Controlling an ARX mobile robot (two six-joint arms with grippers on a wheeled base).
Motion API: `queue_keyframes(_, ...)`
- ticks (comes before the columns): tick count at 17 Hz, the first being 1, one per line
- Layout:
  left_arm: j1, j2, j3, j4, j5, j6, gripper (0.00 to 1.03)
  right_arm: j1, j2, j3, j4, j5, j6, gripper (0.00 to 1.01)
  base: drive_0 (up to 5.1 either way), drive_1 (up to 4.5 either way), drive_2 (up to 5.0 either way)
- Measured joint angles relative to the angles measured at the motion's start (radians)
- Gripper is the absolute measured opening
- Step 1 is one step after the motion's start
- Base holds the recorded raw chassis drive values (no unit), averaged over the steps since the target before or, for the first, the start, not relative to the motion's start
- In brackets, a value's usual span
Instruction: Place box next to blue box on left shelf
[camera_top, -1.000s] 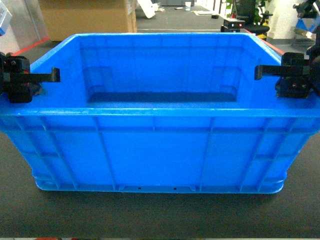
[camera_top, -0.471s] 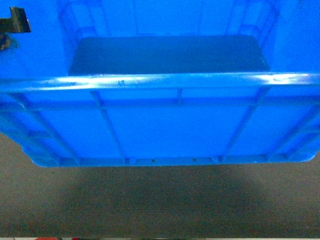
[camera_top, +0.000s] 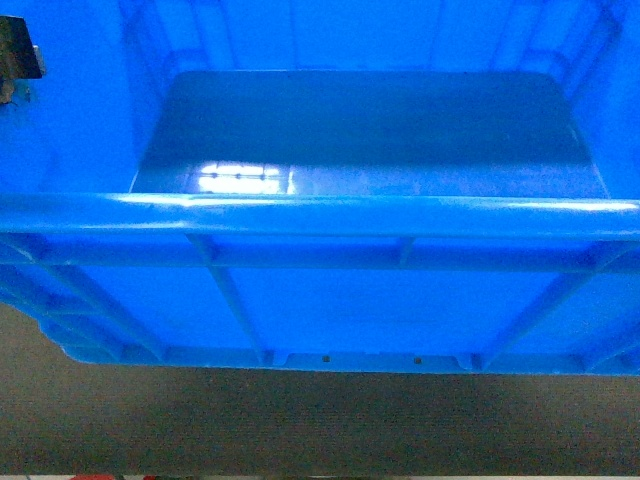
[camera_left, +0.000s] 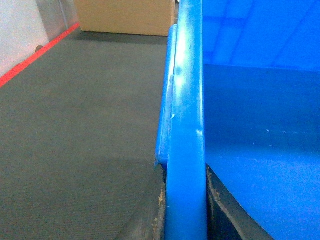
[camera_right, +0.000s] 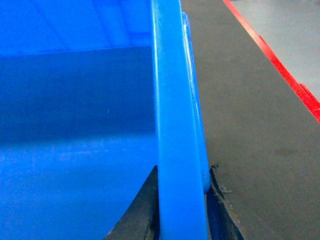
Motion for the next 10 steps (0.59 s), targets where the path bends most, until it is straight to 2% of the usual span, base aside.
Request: queue_keyframes(10,-0.015,-0.026,-0.021,-0.030,-0.008,-0.014,0.12,0.001,-0.042,-0.040,0.017,0.013,-0.024,0.20,0.0,0.00,0.0)
